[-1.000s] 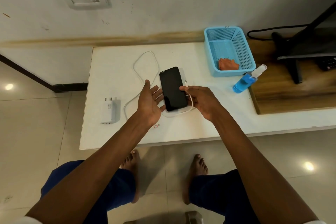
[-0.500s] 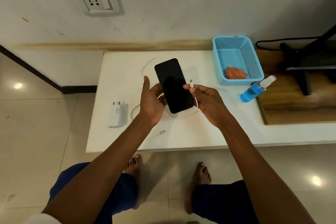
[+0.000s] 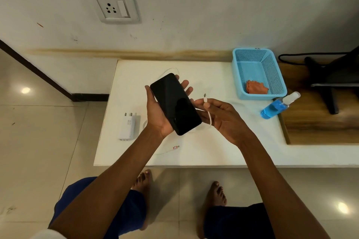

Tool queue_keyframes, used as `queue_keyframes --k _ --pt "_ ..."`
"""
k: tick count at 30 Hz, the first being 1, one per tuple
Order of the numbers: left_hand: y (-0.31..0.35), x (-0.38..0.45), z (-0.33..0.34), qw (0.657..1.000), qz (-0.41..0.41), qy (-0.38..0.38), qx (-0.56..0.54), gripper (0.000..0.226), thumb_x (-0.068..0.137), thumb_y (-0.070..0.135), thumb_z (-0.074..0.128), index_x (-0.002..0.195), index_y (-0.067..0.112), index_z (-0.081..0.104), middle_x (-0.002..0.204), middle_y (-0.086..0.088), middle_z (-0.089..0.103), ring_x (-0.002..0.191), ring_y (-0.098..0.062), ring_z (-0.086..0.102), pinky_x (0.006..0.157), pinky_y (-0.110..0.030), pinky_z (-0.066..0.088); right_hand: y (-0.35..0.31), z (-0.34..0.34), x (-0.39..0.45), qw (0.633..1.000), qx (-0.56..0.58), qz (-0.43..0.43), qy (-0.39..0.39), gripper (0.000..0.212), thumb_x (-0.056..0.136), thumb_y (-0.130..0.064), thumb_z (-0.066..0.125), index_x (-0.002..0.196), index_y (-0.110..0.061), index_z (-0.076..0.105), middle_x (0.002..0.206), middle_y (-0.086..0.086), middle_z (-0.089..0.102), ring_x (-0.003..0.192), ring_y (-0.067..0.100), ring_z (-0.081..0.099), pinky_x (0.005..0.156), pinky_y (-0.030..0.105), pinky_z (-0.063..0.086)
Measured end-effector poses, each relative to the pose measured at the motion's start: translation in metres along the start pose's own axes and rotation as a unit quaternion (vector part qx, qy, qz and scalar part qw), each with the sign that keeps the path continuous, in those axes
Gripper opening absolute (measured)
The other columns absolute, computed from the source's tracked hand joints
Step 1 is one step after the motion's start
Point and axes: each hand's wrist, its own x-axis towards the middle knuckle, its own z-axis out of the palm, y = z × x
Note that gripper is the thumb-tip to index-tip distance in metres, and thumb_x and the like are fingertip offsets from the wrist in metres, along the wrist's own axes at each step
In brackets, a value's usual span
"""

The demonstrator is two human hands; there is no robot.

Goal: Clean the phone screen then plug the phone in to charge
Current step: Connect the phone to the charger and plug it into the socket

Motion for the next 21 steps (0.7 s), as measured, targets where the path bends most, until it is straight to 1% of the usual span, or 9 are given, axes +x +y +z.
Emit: queue_keyframes --k 2,4,6,7,10,12,15,17,21 --pt "0.003 0.001 -0.003 1.000 0.009 0.006 -0.001 0.081 0.090 0.079 0.023 0.144 0.023 0.046 0.140 -0.008 0.056 0.137 -0.033 0.045 0.115 -0.052 0.030 0.000 -0.006 -0.001 1.000 0.030 -0.008 0.001 0.029 0.099 -0.033 0.057 0.119 -0.017 0.071 0.132 0.012 0.064 0.121 0.035 0.062 0.103 0.043 0.050" --pt "0.006 0.002 -0.006 1.000 0.017 0.007 -0.005 0.083 0.088 0.081 0.023 0.146 0.025 0.044 0.144 -0.007 0.054 0.138 -0.033 0.044 0.117 -0.055 0.026 0.001 -0.010 -0.002 0.998 0.037 0.005 0.040 0.030 0.096 -0.036 0.059 0.117 -0.019 0.072 0.128 0.010 0.067 0.112 0.034 0.067 0.097 0.043 0.054" --pt "0.008 0.002 -0.008 0.999 0.023 0.008 -0.022 0.087 0.086 0.083 0.024 0.147 0.025 0.043 0.146 -0.007 0.052 0.137 -0.035 0.045 0.116 -0.058 0.028 0.003 -0.014 -0.002 0.995 0.026 0.024 0.096 0.029 0.095 -0.035 0.060 0.116 -0.021 0.074 0.115 0.005 0.070 0.096 0.029 0.069 0.088 0.038 0.056" --pt "0.009 0.002 -0.009 0.999 0.027 0.010 -0.031 0.089 0.085 0.084 0.024 0.148 0.024 0.043 0.146 -0.008 0.052 0.136 -0.037 0.046 0.115 -0.059 0.028 0.005 -0.015 -0.001 0.992 0.020 0.032 0.121 0.026 0.096 -0.033 0.060 0.115 -0.021 0.074 0.107 0.005 0.069 0.089 0.027 0.067 0.082 0.036 0.055" --pt "0.013 0.001 -0.012 0.998 0.045 0.021 -0.048 0.093 0.083 0.085 0.030 0.147 0.019 0.044 0.145 -0.013 0.053 0.132 -0.041 0.050 0.113 -0.060 0.031 0.008 -0.013 0.001 0.983 0.001 0.041 0.179 0.020 0.097 -0.022 0.061 0.109 -0.020 0.076 0.096 0.007 0.066 0.077 0.023 0.062 0.073 0.032 0.053" --pt "0.014 0.001 -0.012 0.996 0.062 0.032 -0.053 0.091 0.082 0.084 0.035 0.143 0.017 0.046 0.142 -0.015 0.055 0.129 -0.040 0.053 0.111 -0.059 0.035 0.011 -0.009 0.004 0.978 -0.036 0.031 0.201 0.017 0.095 -0.016 0.063 0.107 -0.021 0.075 0.096 0.009 0.070 0.074 0.022 0.064 0.070 0.032 0.055" --pt "0.018 0.003 -0.012 0.992 0.101 0.054 -0.059 0.091 0.083 0.083 0.036 0.139 0.013 0.050 0.138 -0.016 0.059 0.125 -0.040 0.057 0.107 -0.058 0.041 0.015 0.000 0.009 0.976 -0.081 0.004 0.202 0.025 0.091 -0.014 0.068 0.114 -0.023 0.071 0.095 0.005 0.076 0.072 0.018 0.069 0.069 0.027 0.055" --pt "0.023 0.004 -0.013 0.986 0.131 0.068 -0.072 0.093 0.084 0.082 0.034 0.139 0.009 0.050 0.137 -0.017 0.059 0.124 -0.040 0.058 0.105 -0.056 0.044 0.019 0.007 0.014 0.969 -0.111 -0.018 0.222 0.022 0.089 -0.016 0.071 0.109 -0.023 0.072 0.090 0.000 0.077 0.070 0.015 0.070 0.067 0.026 0.054" --pt "0.035 0.008 -0.015 0.978 0.177 0.072 -0.082 0.092 0.084 0.083 0.032 0.137 0.009 0.050 0.136 -0.016 0.060 0.122 -0.040 0.059 0.104 -0.057 0.044 0.029 0.025 0.025 0.953 -0.171 -0.051 0.245 0.010 0.087 -0.029 0.073 0.096 -0.033 0.074 0.085 -0.012 0.075 0.073 0.011 0.068 0.070 0.029 0.052"
